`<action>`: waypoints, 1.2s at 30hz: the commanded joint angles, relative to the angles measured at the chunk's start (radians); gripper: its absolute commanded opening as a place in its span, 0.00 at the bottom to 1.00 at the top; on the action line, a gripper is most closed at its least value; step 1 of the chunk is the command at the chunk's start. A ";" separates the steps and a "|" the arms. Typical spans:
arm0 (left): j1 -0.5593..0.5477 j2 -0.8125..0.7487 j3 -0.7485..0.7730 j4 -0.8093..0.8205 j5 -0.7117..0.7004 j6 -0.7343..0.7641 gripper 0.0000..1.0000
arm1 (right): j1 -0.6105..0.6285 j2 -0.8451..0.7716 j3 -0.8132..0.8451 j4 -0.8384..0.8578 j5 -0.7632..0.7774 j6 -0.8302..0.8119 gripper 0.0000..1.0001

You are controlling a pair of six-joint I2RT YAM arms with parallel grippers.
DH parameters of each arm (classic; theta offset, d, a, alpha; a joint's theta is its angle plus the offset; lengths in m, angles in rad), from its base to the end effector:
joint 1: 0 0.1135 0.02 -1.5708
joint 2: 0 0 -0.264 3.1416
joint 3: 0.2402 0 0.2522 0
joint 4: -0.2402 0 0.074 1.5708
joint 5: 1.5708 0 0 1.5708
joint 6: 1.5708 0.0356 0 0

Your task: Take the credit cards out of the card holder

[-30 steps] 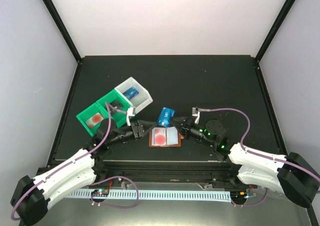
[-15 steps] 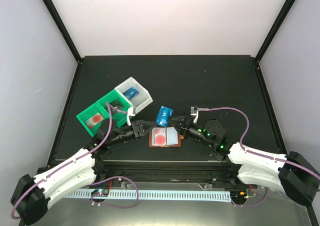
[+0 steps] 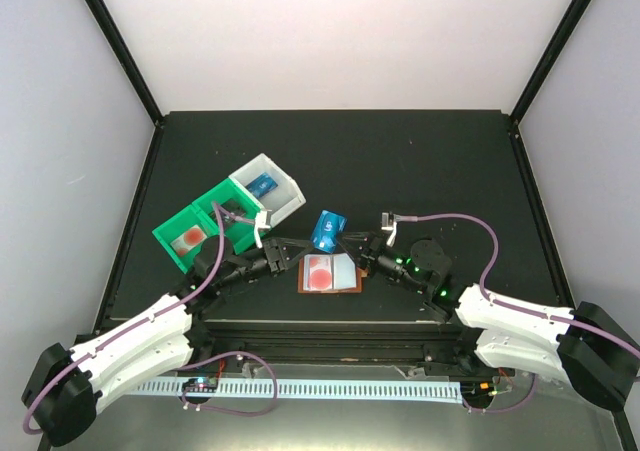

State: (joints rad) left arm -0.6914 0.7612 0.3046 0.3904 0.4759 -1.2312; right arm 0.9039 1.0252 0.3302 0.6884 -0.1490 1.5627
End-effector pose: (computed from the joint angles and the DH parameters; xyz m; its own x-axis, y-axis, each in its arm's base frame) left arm 0.1287 -0.1277 0.2345 -0.8834 -0.3568 -0.3038 0.2581 0.1708 -0.9509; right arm 0.1312 0.1752 0.2277 -0.8689 0.4950 -0.0071 -0.0029 0.0092 1.0000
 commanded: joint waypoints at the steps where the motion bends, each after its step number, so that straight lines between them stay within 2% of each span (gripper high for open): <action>1: -0.006 -0.009 0.037 0.062 0.005 -0.024 0.02 | 0.011 -0.014 0.020 0.018 0.005 -0.046 0.01; 11: -0.005 -0.018 0.052 0.011 -0.022 0.037 0.02 | 0.012 -0.036 -0.017 0.013 -0.002 -0.091 0.02; 22: -0.004 -0.028 0.055 0.006 0.012 0.155 0.02 | 0.012 -0.122 -0.035 -0.084 0.021 -0.168 0.26; 24: 0.000 -0.034 0.069 -0.038 0.018 0.181 0.02 | 0.012 -0.146 -0.018 -0.152 0.025 -0.201 0.34; 25: 0.006 -0.035 0.086 -0.077 0.024 0.203 0.02 | 0.012 -0.160 -0.013 -0.192 0.027 -0.220 0.43; 30: 0.048 -0.015 0.222 -0.368 0.045 0.355 0.02 | 0.012 -0.236 -0.006 -0.277 0.025 -0.315 0.70; 36: 0.147 0.027 0.384 -0.676 0.070 0.532 0.02 | 0.011 -0.335 0.071 -0.484 0.023 -0.504 0.99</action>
State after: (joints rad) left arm -0.6052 0.7670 0.5877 -0.0265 0.5114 -0.8642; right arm 0.9092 0.7441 0.3256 0.3531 -0.1360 1.2266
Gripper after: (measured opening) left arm 0.019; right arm 0.918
